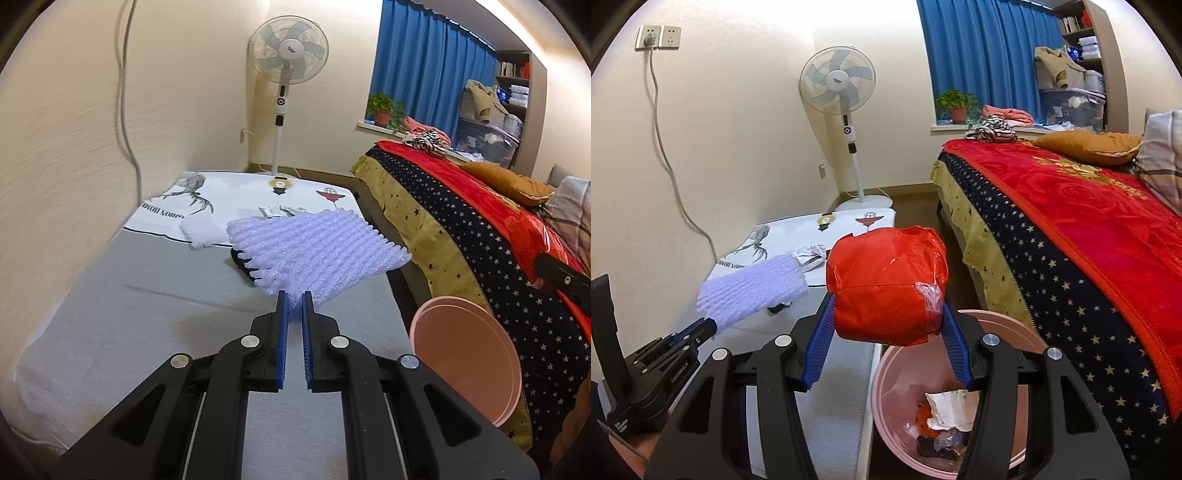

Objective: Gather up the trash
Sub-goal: 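Carry the foam net and red bag over the pink bin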

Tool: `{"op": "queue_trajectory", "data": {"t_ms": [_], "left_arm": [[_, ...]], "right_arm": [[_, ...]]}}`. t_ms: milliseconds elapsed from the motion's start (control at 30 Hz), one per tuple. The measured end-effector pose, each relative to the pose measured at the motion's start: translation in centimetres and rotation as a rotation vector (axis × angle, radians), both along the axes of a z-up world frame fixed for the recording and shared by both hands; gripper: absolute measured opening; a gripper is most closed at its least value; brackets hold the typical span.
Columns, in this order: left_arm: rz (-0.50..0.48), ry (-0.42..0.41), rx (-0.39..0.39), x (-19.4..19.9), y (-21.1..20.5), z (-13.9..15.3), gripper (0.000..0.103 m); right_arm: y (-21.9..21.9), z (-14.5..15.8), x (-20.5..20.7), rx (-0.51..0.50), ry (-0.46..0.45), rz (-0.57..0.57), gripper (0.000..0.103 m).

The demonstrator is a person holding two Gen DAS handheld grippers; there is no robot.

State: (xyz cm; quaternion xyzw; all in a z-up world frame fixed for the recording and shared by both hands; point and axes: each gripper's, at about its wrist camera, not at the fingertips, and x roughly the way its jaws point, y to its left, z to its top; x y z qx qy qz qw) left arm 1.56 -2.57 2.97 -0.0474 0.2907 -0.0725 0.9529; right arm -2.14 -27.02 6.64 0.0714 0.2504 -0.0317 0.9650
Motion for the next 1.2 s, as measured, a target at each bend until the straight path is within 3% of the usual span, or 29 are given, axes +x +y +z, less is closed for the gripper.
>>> {"op": "queue_trajectory", "data": {"t_ms": [467, 1200], "left_arm": [[-0.104, -0.005, 0.001, -0.1, -3.7, -0.5, 0.007], [-0.34, 0.068, -0.009, 0.5, -12.8, -2.9, 0.007]], "right_arm": [[-2.9, 0.1, -0.5, 0.008, 0.014, -0.113, 0.055], [-7.4, -1.2, -0.9, 0.024, 0.08, -0.255, 0.055]]}}
